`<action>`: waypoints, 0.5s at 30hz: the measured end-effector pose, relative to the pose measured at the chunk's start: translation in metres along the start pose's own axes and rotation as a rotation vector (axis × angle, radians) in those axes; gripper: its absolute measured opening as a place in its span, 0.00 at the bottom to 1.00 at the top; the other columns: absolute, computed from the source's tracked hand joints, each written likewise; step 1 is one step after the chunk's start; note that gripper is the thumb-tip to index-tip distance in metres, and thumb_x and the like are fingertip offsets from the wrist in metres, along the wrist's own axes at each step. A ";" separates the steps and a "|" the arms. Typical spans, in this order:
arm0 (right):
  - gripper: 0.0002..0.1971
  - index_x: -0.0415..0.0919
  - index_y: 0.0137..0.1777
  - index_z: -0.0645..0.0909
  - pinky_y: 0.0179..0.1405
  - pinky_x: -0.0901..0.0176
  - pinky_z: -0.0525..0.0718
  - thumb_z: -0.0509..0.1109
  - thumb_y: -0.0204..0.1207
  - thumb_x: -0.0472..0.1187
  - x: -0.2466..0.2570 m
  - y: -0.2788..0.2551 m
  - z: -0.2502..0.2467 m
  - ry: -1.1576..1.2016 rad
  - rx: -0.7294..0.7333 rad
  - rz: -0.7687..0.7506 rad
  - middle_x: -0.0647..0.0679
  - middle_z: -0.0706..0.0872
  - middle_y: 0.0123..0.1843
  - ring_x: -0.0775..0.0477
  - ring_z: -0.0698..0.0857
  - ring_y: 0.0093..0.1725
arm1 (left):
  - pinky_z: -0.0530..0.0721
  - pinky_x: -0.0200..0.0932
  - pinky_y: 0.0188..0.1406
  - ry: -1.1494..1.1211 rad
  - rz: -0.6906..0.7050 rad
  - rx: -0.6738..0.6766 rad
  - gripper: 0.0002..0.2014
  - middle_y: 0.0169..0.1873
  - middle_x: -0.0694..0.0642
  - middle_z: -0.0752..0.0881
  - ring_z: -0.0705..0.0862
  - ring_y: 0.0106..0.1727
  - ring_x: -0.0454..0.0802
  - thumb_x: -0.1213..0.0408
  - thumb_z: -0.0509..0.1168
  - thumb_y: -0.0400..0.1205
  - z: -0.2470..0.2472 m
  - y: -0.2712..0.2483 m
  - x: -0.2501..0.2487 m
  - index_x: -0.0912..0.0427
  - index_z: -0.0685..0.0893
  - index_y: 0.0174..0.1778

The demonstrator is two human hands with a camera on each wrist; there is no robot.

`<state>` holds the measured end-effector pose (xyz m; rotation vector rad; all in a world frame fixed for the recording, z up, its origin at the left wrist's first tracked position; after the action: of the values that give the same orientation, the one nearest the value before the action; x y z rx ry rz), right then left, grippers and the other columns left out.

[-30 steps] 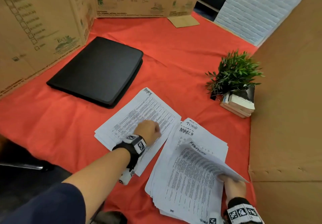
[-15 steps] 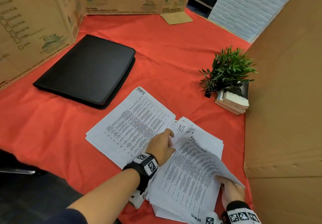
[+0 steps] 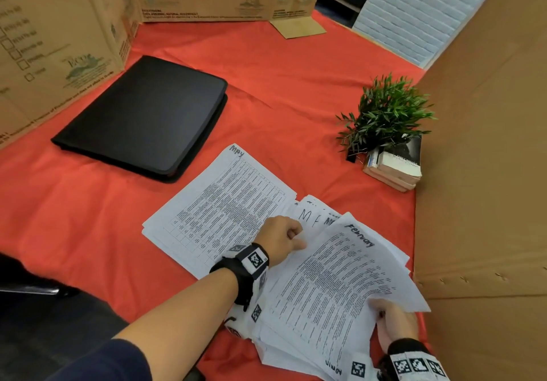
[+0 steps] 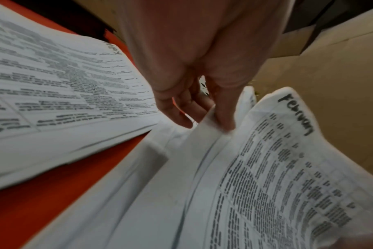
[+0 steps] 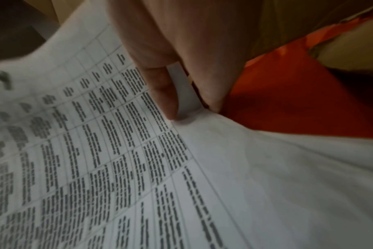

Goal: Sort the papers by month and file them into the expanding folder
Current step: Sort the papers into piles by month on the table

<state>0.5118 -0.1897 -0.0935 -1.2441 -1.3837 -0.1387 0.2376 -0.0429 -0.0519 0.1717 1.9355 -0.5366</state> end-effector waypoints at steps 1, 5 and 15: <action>0.14 0.33 0.41 0.83 0.48 0.46 0.83 0.69 0.61 0.16 0.001 -0.001 0.000 0.003 0.006 -0.008 0.39 0.87 0.45 0.36 0.85 0.48 | 0.75 0.39 0.38 -0.022 0.002 0.017 0.15 0.30 0.50 0.74 0.71 0.32 0.47 0.69 0.76 0.75 0.000 -0.001 0.001 0.56 0.75 0.32; 0.14 0.36 0.39 0.80 0.37 0.54 0.77 0.63 0.69 0.16 0.010 -0.010 0.004 -0.015 0.084 -0.078 0.45 0.85 0.32 0.40 0.80 0.41 | 0.88 0.53 0.50 -0.083 -0.018 0.072 0.06 0.41 0.59 0.88 0.87 0.46 0.59 0.77 0.69 0.77 0.000 -0.002 0.010 0.62 0.84 0.41; 0.13 0.38 0.44 0.82 0.46 0.50 0.79 0.61 0.76 0.21 0.018 -0.021 0.013 -0.125 0.143 -0.155 0.37 0.85 0.44 0.40 0.82 0.43 | 0.76 0.49 0.70 0.190 -0.130 -0.149 0.25 0.70 0.55 0.78 0.76 0.71 0.53 0.83 0.59 0.77 -0.051 -0.008 0.012 0.56 0.84 0.64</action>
<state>0.4935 -0.1786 -0.0715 -1.0421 -1.5709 -0.0683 0.1877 -0.0289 -0.0435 0.0007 2.1741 -0.4726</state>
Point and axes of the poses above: each hand's wrist, its own y-axis towards the middle knuckle, its own z-axis out of the palm, x = y × z, the point moved 5 cm from there along y, towards the middle knuckle
